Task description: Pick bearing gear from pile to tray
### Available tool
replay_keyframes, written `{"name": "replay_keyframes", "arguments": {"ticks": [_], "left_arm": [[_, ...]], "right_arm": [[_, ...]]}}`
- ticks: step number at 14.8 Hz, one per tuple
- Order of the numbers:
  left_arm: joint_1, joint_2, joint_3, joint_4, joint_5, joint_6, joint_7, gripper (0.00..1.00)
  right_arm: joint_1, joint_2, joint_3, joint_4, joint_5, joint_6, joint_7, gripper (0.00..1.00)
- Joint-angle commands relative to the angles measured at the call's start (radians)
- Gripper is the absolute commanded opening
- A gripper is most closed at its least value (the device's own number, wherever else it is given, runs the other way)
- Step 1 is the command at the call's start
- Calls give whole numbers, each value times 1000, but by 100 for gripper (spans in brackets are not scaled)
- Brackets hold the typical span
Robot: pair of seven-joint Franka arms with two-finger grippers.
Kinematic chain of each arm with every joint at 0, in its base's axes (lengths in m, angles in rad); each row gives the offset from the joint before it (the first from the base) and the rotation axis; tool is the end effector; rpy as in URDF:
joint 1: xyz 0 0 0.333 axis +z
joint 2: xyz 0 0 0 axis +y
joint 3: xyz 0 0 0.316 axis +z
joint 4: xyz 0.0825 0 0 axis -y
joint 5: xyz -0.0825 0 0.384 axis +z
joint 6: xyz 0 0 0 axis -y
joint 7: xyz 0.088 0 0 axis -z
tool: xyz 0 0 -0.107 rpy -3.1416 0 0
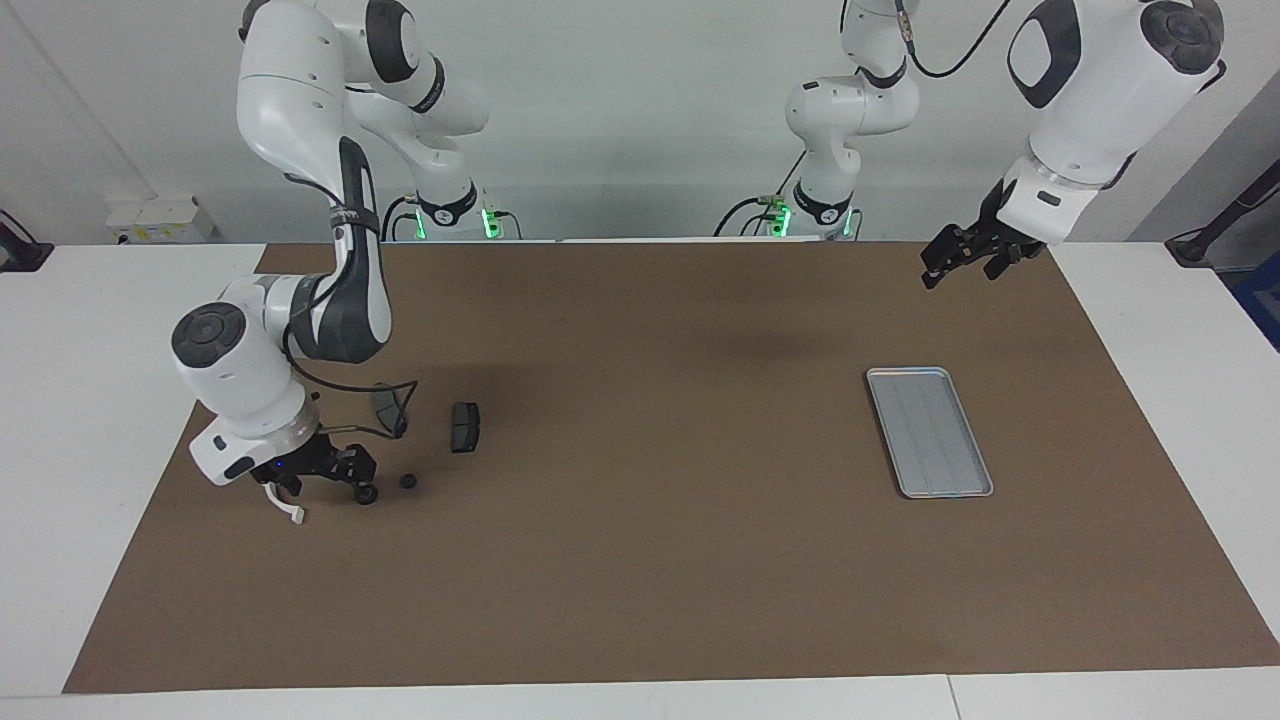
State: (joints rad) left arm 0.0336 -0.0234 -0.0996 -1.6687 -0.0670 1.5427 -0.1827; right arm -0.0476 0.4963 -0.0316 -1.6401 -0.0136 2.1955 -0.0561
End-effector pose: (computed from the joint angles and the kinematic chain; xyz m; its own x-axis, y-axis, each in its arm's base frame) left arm 0.5391 -0.0436 0.5892 0.9870 0.1149 -0.1125 0.1205 -0.9917 0.0448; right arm 0.6836 -0.0521 0.3340 0.9983 -0.0103 0.0575 -0.0121 -0.9995 0.0298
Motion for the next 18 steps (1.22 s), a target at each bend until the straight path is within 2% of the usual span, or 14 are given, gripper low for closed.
{"name": "replay_keyframes", "arguments": {"ticks": [1, 8, 18], "left_arm": [[-3, -26, 1, -23, 13, 7, 2, 100], [-3, -24, 1, -23, 13, 7, 2, 100], [-3, -24, 1, -23, 13, 7, 2, 100]], "right_arm": [[12, 21, 9, 11, 7, 16, -21, 97], [20, 42, 10, 8, 9, 30, -22, 96], [-1, 39, 10, -3, 11, -31, -94, 95]]}}
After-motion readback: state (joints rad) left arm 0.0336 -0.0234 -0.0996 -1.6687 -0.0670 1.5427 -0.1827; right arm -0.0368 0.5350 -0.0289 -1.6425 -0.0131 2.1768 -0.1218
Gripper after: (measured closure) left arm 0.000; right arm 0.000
